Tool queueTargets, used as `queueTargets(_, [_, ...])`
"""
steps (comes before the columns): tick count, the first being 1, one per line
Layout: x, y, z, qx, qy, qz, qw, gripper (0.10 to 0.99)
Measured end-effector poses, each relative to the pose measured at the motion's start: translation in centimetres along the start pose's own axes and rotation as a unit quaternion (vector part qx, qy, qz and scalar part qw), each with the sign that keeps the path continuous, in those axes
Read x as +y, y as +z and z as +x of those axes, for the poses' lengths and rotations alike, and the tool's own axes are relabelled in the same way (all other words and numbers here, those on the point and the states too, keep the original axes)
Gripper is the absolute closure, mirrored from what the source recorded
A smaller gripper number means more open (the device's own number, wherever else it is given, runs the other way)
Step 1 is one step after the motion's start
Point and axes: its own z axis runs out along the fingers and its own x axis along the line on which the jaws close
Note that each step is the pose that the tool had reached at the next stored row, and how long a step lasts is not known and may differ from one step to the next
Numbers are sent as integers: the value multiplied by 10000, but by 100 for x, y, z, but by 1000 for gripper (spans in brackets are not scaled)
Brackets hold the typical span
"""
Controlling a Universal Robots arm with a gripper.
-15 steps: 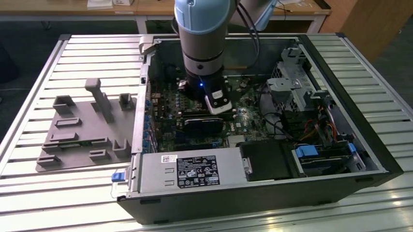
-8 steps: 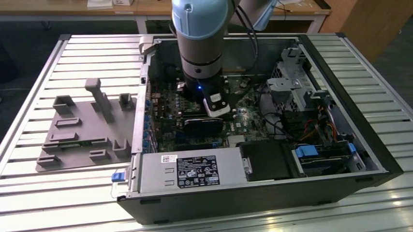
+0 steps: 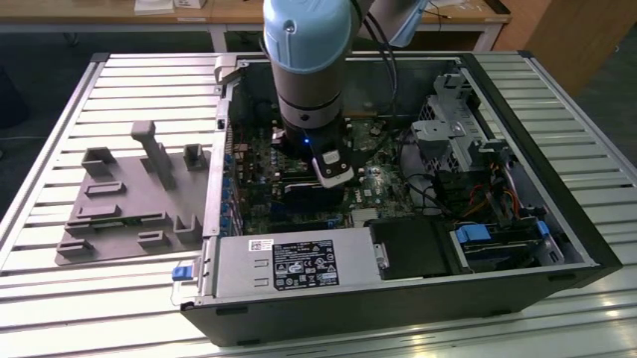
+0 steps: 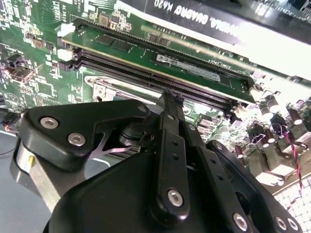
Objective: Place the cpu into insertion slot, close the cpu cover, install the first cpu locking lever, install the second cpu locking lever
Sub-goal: 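Install the second cpu locking lever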
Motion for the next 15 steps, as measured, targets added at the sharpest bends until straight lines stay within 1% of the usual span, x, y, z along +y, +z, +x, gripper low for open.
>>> queueTargets(2, [-24,-2,3,12,3,-48,10000,984])
queueTargets(5, [-43,4,11,33,9,-138,9999,984])
queueTargets(8, [-55,13,33,48,11,-197,9998,984])
queueTargets(11, [-66,18,55,65,14,-269,9996,984])
queueTargets(12, [-68,20,62,70,14,-286,9996,984])
queueTargets(15, [-75,31,79,76,13,-311,9995,984])
